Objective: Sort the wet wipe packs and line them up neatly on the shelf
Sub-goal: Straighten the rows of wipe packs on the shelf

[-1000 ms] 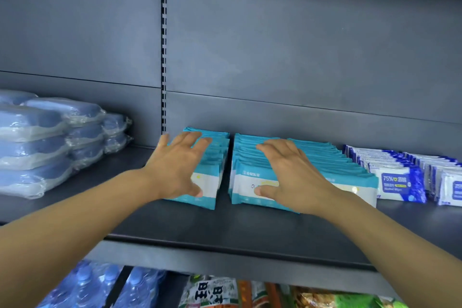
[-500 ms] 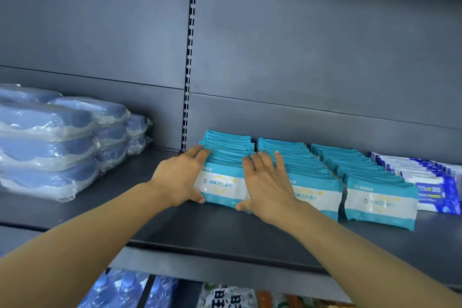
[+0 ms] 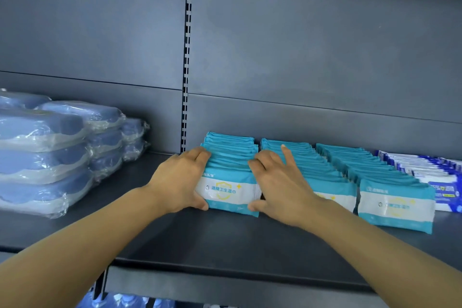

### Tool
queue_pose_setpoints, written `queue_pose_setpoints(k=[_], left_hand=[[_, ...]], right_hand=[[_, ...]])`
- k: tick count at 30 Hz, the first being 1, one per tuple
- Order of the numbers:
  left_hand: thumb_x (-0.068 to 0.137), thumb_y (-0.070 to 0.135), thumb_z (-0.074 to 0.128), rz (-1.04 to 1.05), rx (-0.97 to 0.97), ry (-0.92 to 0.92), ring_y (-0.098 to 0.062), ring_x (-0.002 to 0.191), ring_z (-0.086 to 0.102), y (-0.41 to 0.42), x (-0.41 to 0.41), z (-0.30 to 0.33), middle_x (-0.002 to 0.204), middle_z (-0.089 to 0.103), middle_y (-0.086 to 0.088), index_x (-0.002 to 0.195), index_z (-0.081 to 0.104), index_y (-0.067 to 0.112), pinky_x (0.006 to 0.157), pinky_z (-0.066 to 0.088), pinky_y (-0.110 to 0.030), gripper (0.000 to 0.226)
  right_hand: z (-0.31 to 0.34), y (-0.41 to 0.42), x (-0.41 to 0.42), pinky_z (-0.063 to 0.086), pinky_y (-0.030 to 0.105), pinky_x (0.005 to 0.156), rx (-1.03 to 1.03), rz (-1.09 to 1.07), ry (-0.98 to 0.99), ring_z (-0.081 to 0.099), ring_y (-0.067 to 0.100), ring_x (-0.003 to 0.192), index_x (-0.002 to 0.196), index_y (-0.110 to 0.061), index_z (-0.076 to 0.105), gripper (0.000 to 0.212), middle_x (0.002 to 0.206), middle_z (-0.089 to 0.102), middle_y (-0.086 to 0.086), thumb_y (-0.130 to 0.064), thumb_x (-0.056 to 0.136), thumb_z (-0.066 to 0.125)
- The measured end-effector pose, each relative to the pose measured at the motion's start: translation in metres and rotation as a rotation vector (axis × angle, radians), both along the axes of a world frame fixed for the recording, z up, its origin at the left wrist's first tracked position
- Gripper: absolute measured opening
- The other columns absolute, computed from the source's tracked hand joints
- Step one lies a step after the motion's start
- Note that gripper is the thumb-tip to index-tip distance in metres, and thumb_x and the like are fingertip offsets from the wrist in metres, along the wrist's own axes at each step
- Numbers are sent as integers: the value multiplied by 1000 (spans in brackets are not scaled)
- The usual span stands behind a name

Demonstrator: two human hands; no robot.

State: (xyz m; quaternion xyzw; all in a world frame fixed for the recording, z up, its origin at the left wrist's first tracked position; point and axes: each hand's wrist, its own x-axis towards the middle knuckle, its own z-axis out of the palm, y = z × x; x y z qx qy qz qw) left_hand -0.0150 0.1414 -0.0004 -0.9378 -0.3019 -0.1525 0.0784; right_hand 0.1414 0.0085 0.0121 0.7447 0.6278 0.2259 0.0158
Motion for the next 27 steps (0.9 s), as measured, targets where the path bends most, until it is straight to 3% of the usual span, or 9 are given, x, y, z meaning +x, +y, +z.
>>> queue_pose_setpoints(k=[3, 6, 9, 11, 14, 18, 22, 27], left_hand=[[61, 60, 75, 35, 126, 66, -15, 140, 21, 0, 7, 0, 151, 21, 4, 146, 19, 21, 113, 23, -36, 109], [57, 68, 72, 50, 116, 78, -19, 145, 6, -3, 15, 0, 156, 5, 0, 148, 11, 26, 114, 18, -44, 117], [51, 67, 77, 60, -37, 23, -21, 143, 13, -4, 18, 4, 156, 4, -2, 148, 9, 29, 114, 24, -43, 124], [49, 62, 81, 64, -111, 4, -21, 138, 26, -3, 17, 8, 154, 11, 1, 147, 11, 31, 107, 34, -40, 124], [49, 57, 83, 70, -136, 8, -20, 126, 43, -3, 14, 9, 148, 20, 7, 145, 15, 33, 95, 43, -37, 120], [49, 58, 82, 69, -80, 18, -18, 123, 47, -4, 14, 5, 149, 21, 11, 142, 19, 32, 92, 47, -36, 116], [50, 57, 82, 88, -58, 11, -19, 117, 51, -6, 16, 3, 146, 26, 9, 140, 23, 30, 87, 49, -36, 111], [49, 61, 80, 76, -31, -2, -17, 116, 49, -6, 17, 1, 140, 31, 9, 137, 27, 29, 84, 49, -36, 107]], right_hand=[[30, 1, 12, 16, 44, 117, 51, -22, 381, 32, 22, 135, 138, -13, 41, 52, 142, 42, 5, -41, 94, 49], [51, 22, 44, 37, 42, 104, 144, -121, 382, 48, 30, 122, 121, -10, 59, 29, 129, 57, 9, -15, 97, 44], [52, 45, 63, 42, 31, 99, 71, -163, 439, 55, 24, 113, 120, -16, 63, 32, 122, 62, 6, -7, 91, 53], [50, 55, 62, 42, 20, 83, 29, -145, 512, 60, 18, 96, 113, -14, 67, 28, 109, 66, 4, -6, 86, 63], [47, 68, 59, 45, 20, 73, 24, -149, 555, 61, 16, 82, 94, -9, 70, 16, 96, 70, 5, -4, 79, 70], [46, 80, 59, 55, 28, 75, 26, -170, 519, 60, 16, 76, 88, -4, 72, 14, 93, 72, 9, 2, 76, 69], [44, 82, 59, 43, 7, 50, 79, -97, 535, 59, 11, 64, 70, -15, 67, 26, 72, 64, -2, 9, 78, 60], [38, 87, 58, 46, 20, 64, 120, -55, 494, 62, 18, 72, 72, -13, 69, 29, 75, 60, 0, 12, 77, 57]])
